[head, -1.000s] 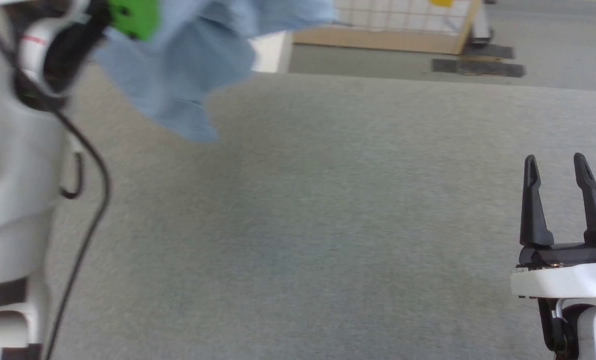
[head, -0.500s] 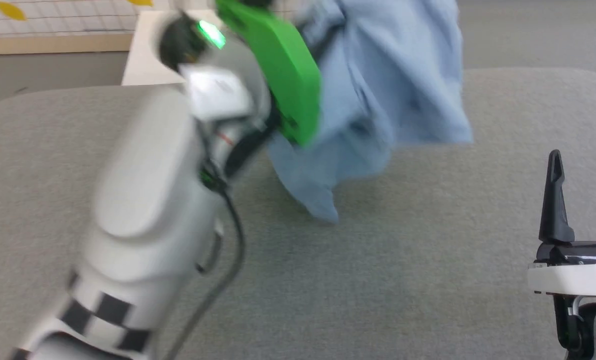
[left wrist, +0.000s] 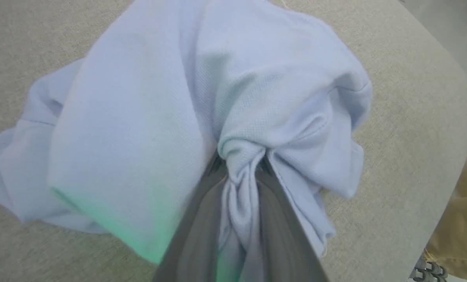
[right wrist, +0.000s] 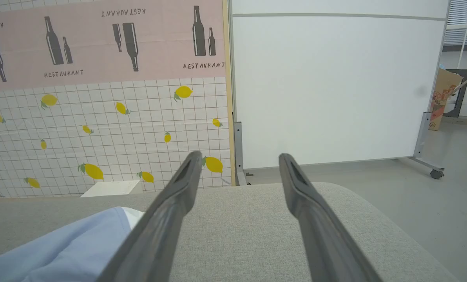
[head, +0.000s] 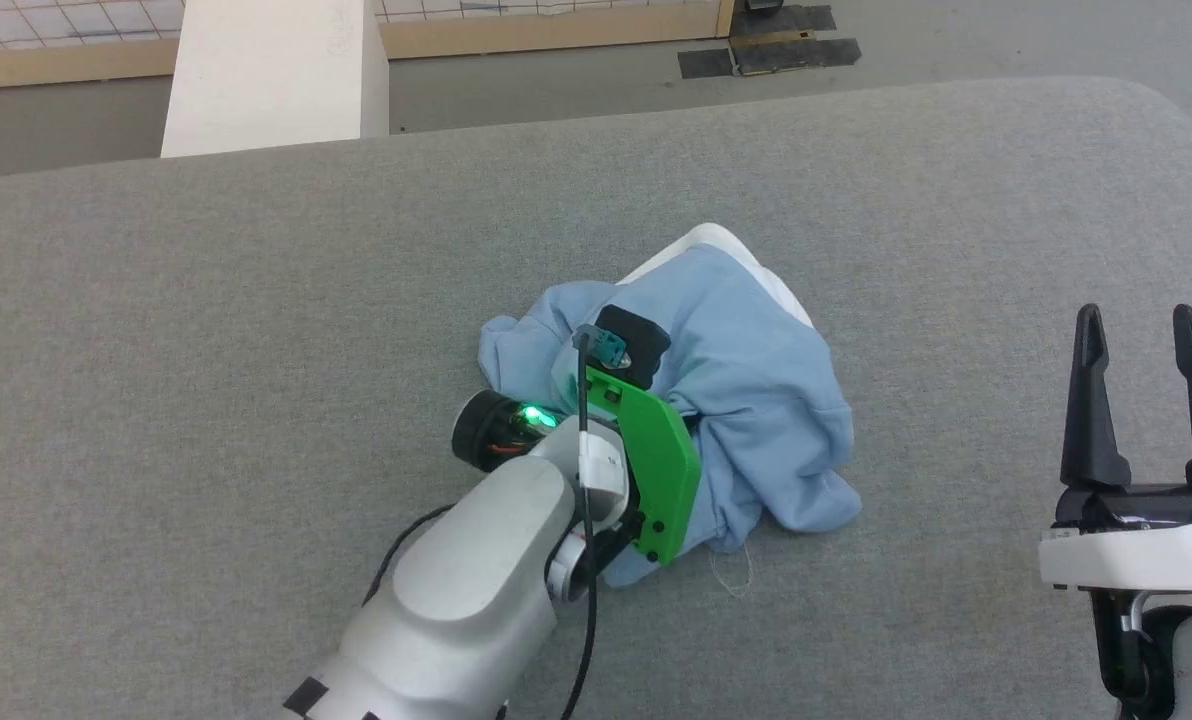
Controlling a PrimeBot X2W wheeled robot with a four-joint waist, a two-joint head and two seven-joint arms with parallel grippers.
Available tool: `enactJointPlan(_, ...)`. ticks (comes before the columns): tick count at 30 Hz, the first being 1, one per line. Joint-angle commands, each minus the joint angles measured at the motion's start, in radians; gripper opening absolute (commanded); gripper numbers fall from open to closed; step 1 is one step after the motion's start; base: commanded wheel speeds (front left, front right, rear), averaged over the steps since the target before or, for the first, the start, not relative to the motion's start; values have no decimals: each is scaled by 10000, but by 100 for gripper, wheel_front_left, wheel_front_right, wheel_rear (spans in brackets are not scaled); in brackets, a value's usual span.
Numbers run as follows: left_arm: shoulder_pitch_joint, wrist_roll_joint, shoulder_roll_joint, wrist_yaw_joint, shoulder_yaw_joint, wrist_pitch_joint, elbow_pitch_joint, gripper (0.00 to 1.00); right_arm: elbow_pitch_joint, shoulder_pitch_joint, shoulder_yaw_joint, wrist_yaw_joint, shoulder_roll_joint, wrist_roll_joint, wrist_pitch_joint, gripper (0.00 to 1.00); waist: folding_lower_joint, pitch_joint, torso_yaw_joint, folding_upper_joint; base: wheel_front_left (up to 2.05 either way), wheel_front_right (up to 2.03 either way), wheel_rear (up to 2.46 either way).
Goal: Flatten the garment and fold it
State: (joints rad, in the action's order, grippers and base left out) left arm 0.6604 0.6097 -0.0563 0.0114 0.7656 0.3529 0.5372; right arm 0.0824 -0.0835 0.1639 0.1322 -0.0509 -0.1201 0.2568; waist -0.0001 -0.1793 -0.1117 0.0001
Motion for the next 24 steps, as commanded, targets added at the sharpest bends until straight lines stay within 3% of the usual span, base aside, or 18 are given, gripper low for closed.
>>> enactJointPlan(1,137,214,54,100,77,-193,-33,100,-16,-170,-1,-15,7,-62,49,100,1,11,38,-1,0,0,0)
enactJointPlan(5,575,721,57,115,268,-762,-290,100,-66,-94,72,-15,7,-59,49,100,1,146,255,-1,0,0,0)
enactJointPlan(11,391,1385,-210,201,-702,-1949,-1490,100,-69,121,142,-15,7,28,49,100,1,500,604,-1,0,0,0)
enactJointPlan(20,-2113,251,-2901,1640,-2701,-5301,-4711,100,-24,495,116,-15,7,169,49,100,1,654,1008,-1,0,0,0)
enactJointPlan(24,-3704,-263,-3302,2364,-3320,-6016,-5614,100,-48,592,68,-15,7,151,49,100,1,562,1156,-1,0,0,0)
